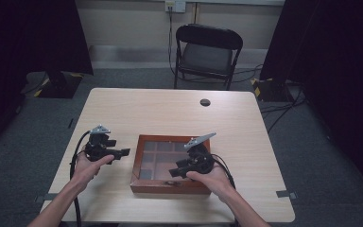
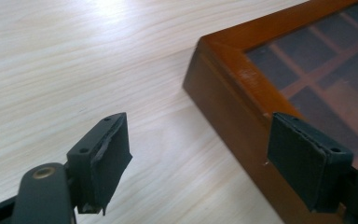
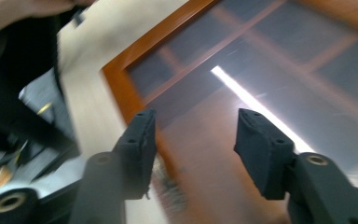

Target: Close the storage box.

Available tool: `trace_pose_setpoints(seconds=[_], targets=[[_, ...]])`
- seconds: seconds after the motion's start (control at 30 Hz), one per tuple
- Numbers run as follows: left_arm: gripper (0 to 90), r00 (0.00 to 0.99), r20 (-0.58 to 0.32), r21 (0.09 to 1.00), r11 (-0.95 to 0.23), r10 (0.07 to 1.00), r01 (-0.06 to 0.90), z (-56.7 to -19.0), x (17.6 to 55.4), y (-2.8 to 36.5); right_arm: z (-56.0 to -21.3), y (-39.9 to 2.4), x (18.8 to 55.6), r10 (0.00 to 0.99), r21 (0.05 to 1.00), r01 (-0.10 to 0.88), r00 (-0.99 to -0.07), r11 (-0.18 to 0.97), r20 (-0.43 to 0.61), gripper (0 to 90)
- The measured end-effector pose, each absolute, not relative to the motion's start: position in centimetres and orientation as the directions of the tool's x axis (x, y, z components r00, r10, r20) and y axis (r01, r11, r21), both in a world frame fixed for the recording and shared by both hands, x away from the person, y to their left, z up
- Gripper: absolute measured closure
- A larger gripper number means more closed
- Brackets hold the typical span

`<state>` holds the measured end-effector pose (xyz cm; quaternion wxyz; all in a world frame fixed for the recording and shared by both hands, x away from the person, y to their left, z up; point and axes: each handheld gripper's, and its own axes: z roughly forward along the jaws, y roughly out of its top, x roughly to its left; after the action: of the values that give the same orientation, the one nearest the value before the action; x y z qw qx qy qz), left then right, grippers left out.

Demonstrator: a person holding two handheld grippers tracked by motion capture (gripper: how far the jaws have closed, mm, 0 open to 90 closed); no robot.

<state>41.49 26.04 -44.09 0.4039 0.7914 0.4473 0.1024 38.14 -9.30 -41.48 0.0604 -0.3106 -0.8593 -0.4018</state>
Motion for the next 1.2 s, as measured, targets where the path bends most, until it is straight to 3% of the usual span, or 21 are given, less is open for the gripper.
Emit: trace_pose_setpoints(seconds=[0.23, 0.43, 0.57, 1.03, 1.2], targets=[[21.3, 0.601, -0.173, 0.74, -0.3, 0.78, 0.602, -43.6, 40.9, 25.4, -40.6, -11.7, 39.1, 0.582, 0.68, 0.615, -0.743, 0.4, 0.331, 33.6], [21.6, 0.579, -0.17, 0.73, -0.292, 0.797, 0.617, -43.4, 40.9, 25.6, -40.7, -15.1, 38.9, 0.65, 0.676, 0.653, -0.683, 0.34, 0.333, 28.8], [21.6, 0.576, -0.162, 0.727, -0.297, 0.801, 0.619, -43.2, 40.5, 26.2, -41.0, -17.7, 38.9, 0.716, 0.668, 0.694, -0.607, 0.268, 0.344, 18.1], [21.7, 0.498, -0.141, 0.68, -0.282, 0.856, 0.677, -44.6, 39.8, 30.4, -43.0, -24.5, 38.5, 0.855, 0.622, 0.773, -0.402, 0.125, 0.327, 14.7], [21.3, 0.47, -0.156, 0.653, -0.267, 0.869, 0.709, -45.6, 40.0, 31.5, -44.9, -26.5, 38.8, 0.909, 0.588, 0.802, -0.317, 0.105, 0.27, 14.7]])
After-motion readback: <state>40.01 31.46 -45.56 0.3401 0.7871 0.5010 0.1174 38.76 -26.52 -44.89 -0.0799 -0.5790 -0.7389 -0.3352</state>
